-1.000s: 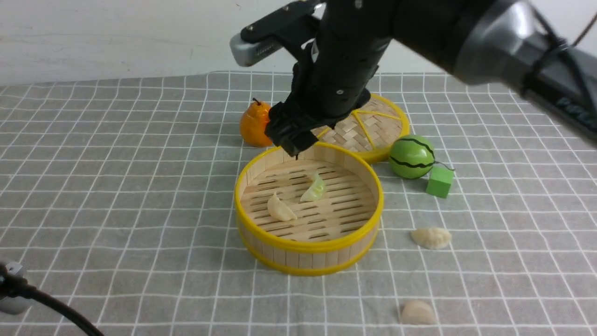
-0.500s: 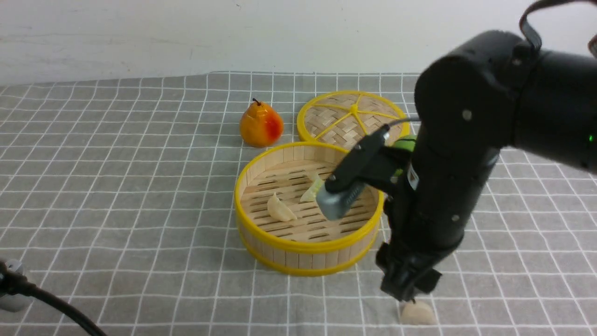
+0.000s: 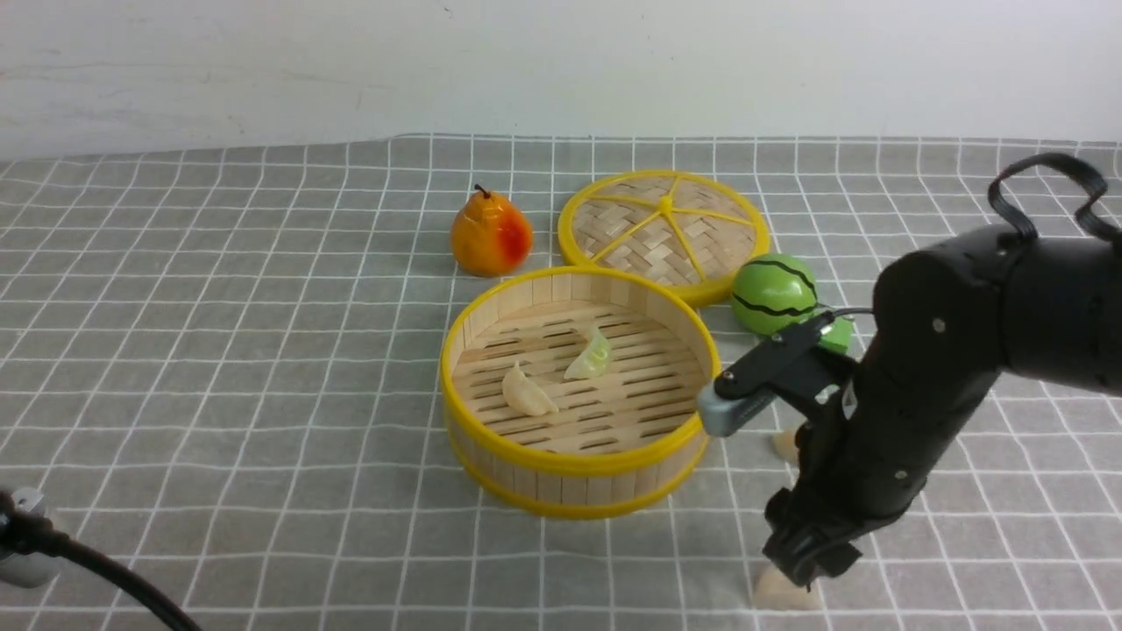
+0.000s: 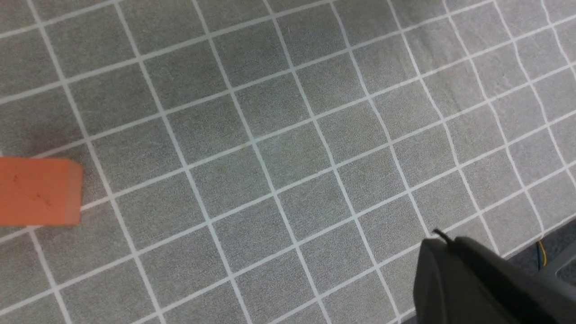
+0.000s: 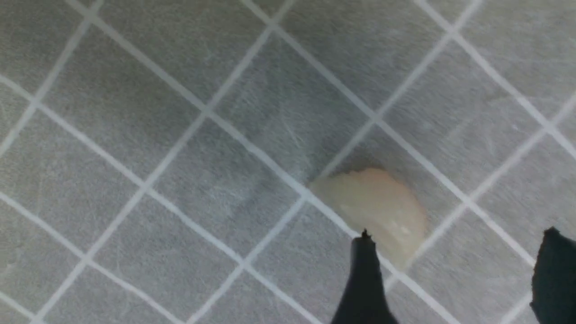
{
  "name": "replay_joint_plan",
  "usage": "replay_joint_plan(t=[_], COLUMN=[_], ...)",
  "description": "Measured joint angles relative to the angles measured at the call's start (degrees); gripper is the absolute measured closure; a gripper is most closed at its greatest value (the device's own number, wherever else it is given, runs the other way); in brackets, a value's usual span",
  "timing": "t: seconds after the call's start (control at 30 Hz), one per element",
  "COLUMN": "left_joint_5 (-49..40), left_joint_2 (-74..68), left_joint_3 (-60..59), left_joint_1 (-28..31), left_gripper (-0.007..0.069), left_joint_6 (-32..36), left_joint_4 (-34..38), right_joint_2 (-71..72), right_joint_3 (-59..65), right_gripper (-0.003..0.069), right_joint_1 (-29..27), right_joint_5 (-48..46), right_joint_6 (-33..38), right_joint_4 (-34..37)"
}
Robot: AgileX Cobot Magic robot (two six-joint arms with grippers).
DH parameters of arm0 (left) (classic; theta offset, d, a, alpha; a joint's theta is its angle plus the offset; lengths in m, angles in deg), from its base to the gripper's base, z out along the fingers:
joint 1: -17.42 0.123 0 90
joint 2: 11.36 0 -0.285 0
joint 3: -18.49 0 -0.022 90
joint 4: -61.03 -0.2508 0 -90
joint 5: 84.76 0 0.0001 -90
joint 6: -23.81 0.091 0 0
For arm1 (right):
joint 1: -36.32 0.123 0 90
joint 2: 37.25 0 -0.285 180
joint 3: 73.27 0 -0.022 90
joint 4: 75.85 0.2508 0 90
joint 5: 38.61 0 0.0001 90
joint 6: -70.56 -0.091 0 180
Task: Put the dumplings into the steamer on the table with the grey tablecloth.
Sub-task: 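Reach for and grasp a dumpling lying on the table beside the steamer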
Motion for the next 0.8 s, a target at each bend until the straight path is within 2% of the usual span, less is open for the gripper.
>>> replay_joint_plan(t=[0.1,0.27,0.4,0.5,0.63,0.7,0.8], left_joint_5=[0.0,0.0,-0.1,-0.2,-0.6,-0.8,-0.8], left_joint_2=[0.0,0.0,0.0,0.0,0.0,0.0,0.0], left_joint_3=[0.0,0.0,0.0,0.0,0.0,0.0,0.0], left_joint_1=[0.0,0.0,0.0,0.0,0.0,0.0,0.0], left_gripper=[0.0619,0.0618,0.0615,0.0615,0.061,0.0608,0.0607], left_joint_6=[0.0,0.0,0.0,0.0,0.0,0.0,0.0], left_joint_4=[0.0,0.2,0.3,0.3,0.3,0.3,0.3], right_joint_2=[-2.8,-5.9,-6.1,-6.1,-6.1,-6.1,-5.4], right_joint_3=[0.3,0.3,0.0,0.0,-0.1,-0.2,-0.9], right_gripper=[0.0185,0.019,0.0239,0.0344,0.0531,0.0572,0.0572], right_joint_1=[0.0,0.0,0.0,0.0,-0.2,-0.2,-0.2], right_joint_5=[2.9,4.3,4.3,4.0,2.0,0.5,-2.6], right_joint_6=[3.9,6.3,6.6,6.6,6.0,5.0,3.0], right_joint_4=[2.9,3.2,2.4,1.7,1.6,1.8,2.0])
